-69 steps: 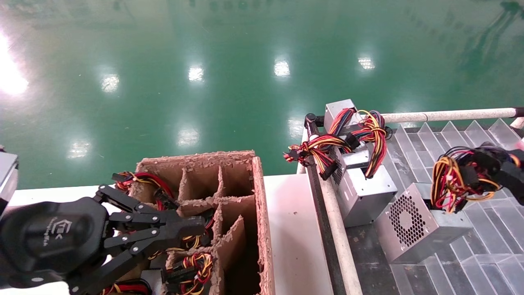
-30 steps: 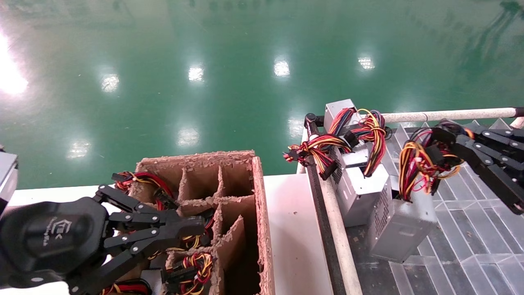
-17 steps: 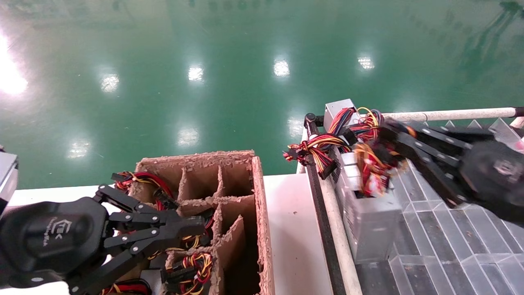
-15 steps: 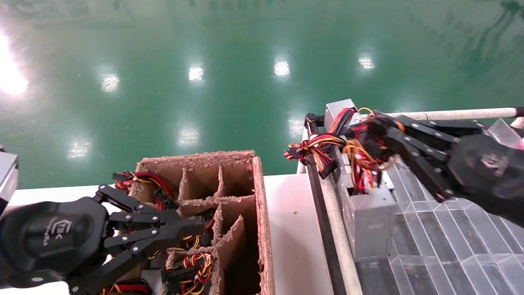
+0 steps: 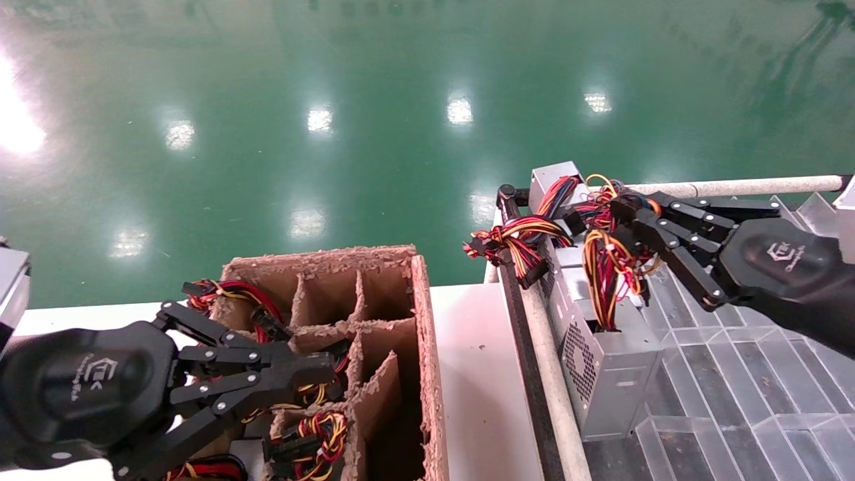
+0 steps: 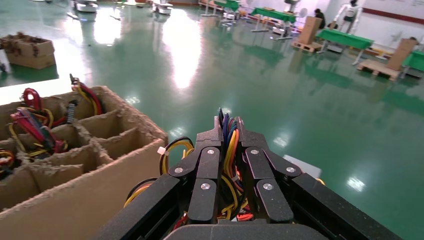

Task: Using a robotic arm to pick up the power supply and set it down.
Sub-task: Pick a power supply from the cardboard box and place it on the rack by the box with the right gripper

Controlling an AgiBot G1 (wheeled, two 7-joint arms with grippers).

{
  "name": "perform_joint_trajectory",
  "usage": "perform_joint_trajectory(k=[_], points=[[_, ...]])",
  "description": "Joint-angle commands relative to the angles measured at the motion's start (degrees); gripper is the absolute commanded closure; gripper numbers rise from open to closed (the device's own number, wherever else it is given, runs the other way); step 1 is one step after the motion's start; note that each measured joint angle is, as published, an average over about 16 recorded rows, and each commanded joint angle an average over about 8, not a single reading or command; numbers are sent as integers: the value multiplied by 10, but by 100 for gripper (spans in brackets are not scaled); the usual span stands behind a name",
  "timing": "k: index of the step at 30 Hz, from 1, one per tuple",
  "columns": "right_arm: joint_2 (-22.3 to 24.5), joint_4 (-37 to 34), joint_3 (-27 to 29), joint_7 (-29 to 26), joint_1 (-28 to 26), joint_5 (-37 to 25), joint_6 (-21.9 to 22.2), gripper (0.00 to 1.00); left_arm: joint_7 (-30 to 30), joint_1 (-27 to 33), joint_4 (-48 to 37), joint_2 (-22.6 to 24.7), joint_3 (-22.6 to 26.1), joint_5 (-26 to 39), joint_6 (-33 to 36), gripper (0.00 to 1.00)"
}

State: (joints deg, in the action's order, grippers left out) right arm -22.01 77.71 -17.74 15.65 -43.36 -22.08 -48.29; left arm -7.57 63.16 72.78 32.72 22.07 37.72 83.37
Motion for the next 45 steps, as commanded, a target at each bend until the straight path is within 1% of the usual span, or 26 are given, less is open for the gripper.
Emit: perform_joint_trajectory(k=[1,6,15,27,35,36,43,44,45], points=[[3,0,3,2,7,3,8,100,0,0,0,0,0,0,0,100],[-2,-2,8,13,26,11,12,100,0,0,0,0,0,0,0,100],[-11,-4,15,28,46,23,5,100,0,0,0,0,0,0,0,100],[-10,-4,34,51,86,48,-8,100,0,0,0,0,0,0,0,100],[-8,-3,37,55,102,52,-9,100,0,0,0,0,0,0,0,100],[-7,-2,36,56,103,51,-9,95,0,0,0,0,0,0,0,100],[1,-1,31,54,103,41,-7,8,0,0,0,0,0,0,0,100],[1,-1,31,53,103,41,-7,0,0,0,0,0,0,0,0,100],[1,-1,31,53,103,41,-7,0,0,0,0,0,0,0,0,100]])
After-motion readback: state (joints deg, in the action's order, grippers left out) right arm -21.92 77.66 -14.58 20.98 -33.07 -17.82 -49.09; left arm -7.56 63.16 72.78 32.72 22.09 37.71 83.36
